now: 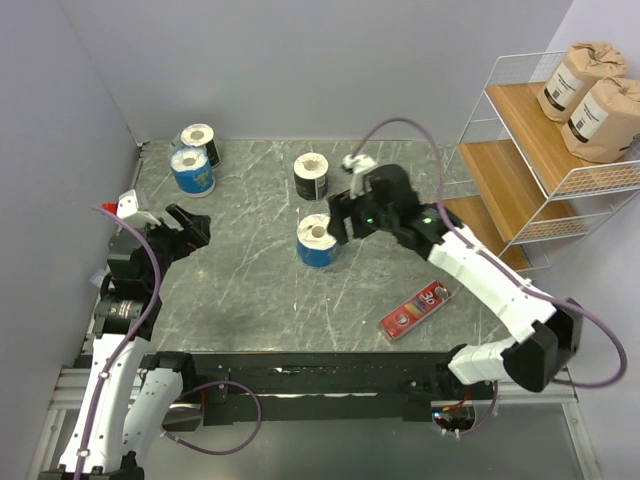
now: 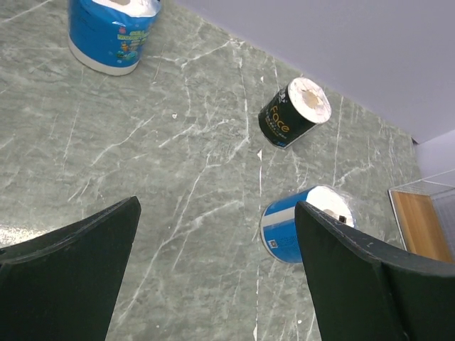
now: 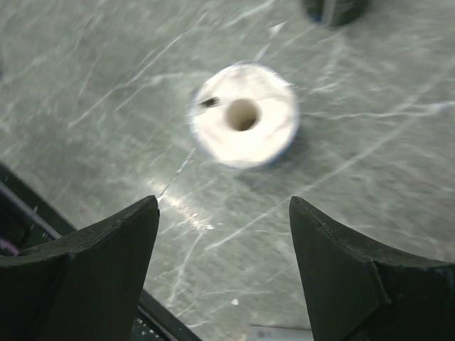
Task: Place and organize the paper towels onto the shelf
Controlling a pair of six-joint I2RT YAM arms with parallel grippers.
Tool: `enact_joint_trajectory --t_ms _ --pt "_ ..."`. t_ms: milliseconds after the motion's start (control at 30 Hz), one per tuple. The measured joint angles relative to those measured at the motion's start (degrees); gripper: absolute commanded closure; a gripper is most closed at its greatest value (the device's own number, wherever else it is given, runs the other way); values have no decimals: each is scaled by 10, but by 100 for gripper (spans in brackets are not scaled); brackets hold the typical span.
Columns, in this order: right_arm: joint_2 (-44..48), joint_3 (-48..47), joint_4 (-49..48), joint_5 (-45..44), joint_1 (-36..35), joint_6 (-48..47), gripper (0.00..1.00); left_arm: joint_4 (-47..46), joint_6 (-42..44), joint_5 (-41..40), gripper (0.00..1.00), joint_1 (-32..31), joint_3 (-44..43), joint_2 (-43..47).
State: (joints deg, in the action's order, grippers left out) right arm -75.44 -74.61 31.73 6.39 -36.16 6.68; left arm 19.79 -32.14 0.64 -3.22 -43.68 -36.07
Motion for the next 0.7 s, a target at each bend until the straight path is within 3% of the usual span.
enact_joint_trajectory --t_ms 300,700 --pt "-169 -101 -7 -59 -93 -14 13 2 -1 -34 4 -2 0 24" --pt "-312 -192 29 -141 -123 -51 15 7 -1 -50 4 -2 0 26"
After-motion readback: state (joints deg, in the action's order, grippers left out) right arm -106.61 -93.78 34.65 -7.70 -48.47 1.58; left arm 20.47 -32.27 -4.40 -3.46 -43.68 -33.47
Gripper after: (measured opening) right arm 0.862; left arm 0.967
